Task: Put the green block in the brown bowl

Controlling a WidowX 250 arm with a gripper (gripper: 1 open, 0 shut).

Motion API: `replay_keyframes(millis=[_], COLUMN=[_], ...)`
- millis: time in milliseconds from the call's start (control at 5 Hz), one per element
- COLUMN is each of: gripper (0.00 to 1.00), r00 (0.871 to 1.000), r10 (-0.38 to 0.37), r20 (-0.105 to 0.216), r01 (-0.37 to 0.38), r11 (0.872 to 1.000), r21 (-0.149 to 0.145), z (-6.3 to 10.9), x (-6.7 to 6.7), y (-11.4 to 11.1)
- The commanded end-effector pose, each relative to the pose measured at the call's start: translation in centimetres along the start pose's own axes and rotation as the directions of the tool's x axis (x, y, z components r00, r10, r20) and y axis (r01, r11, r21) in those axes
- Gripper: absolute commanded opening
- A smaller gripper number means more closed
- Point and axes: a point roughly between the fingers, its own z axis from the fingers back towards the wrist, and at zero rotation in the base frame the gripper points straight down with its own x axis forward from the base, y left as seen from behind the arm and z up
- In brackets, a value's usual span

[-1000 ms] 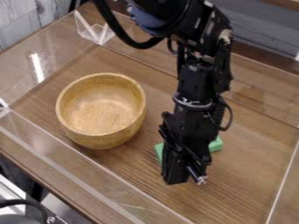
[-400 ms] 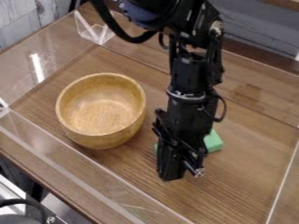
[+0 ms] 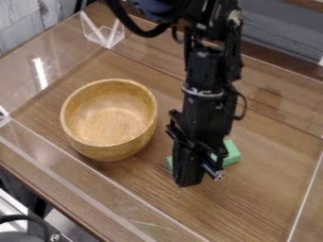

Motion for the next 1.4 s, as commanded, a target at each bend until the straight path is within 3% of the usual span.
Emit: replay_keyframes(millis=[0,200,400,800,1200], gripper=[0.0,0.0,1.0,1.0,1.0], r00=[0.999,0.998,0.997,0.993,0.989], r10=[-0.006,-0.023,-0.041,-0.1,-0.127], r20=[0.053,0.054,0.06,0.07,0.082], r01=[0.005,0.021,0.038,0.094,0.118], r11=[1.0,0.999,0.998,0.992,0.987], r21=[0.02,0.029,0.041,0.083,0.106], z=[1.9,2.6,3.1,1.5,-0.2], x=[0.9,1.4,1.7,2.3,2.8], y=[0.4,0.7,0.8,1.9,3.0])
